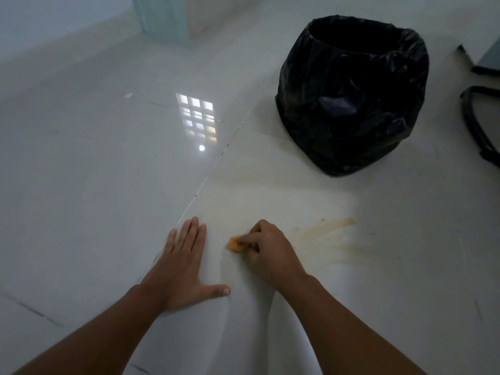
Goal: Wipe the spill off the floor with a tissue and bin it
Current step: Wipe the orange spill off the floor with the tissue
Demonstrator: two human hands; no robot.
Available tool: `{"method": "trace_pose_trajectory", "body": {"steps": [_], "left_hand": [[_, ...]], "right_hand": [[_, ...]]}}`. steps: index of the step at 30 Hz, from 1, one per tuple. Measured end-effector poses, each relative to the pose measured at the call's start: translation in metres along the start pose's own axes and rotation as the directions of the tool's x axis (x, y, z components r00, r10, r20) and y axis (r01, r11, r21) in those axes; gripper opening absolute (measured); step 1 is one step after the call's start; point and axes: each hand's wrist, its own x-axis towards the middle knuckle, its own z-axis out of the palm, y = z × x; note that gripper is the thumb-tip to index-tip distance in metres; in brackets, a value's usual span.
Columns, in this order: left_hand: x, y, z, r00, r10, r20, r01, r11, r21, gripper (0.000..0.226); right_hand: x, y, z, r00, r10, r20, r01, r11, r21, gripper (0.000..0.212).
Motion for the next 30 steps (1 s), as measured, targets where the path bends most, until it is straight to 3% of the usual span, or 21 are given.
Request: {"method": "trace_pose_trajectory", "body": {"steps": [3,10,13,16,18,20,22,25,30], "left_hand": [[0.000,0.001,0.000,1.000,-0.001,0.010,0.001,1.000,0.002,0.141],[-0.002,0.006,0.001,0.999,-0.006,0.036,0.006,1.000,0.005,0.144],[-0.003,0.009,0.004,0.999,-0.007,0.038,0.006,1.000,0.017,0.147],[-0.004,0.009,0.005,0.999,-0.011,0.038,0.011,1.000,0.002,0.147],[-0.004,0.009,0.005,0.999,-0.014,0.033,0.014,1.000,-0.001,0.147],[-0.004,0.009,0.005,0.999,-0.015,0.031,0.015,1.000,0.010,0.147],[-0.004,0.010,0.006,1.000,-0.011,0.022,0.011,1.000,0.002,0.148],[-0.003,0.009,0.006,1.000,-0.009,0.012,0.009,1.000,-0.017,0.148],[-0.008,0.012,0.003,0.999,0.000,0.035,0.001,1.000,-0.027,0.153]], "right_hand": [[0.004,0.001,0.002,1.000,0.015,0.017,-0.014,0.999,-0.035,0.038],[-0.020,0.002,0.001,0.995,-0.012,0.098,0.017,0.999,-0.045,0.025],[-0.027,0.004,-0.011,1.000,-0.007,0.013,0.007,1.000,0.002,0.020],[-0.021,0.013,-0.021,0.983,0.111,-0.149,-0.101,0.992,0.076,0.027],[-0.014,0.018,-0.020,0.971,0.196,-0.134,-0.194,0.981,0.028,0.031],[-0.012,0.017,-0.014,0.971,0.225,-0.085,-0.225,0.974,0.006,0.019],[-0.016,0.011,-0.007,0.979,0.203,-0.032,-0.203,0.979,0.016,0.015],[-0.024,0.004,0.002,0.993,0.121,0.002,-0.121,0.990,-0.068,0.037],[-0.034,0.001,0.004,0.995,0.083,-0.052,-0.085,0.996,-0.037,0.029]]}}
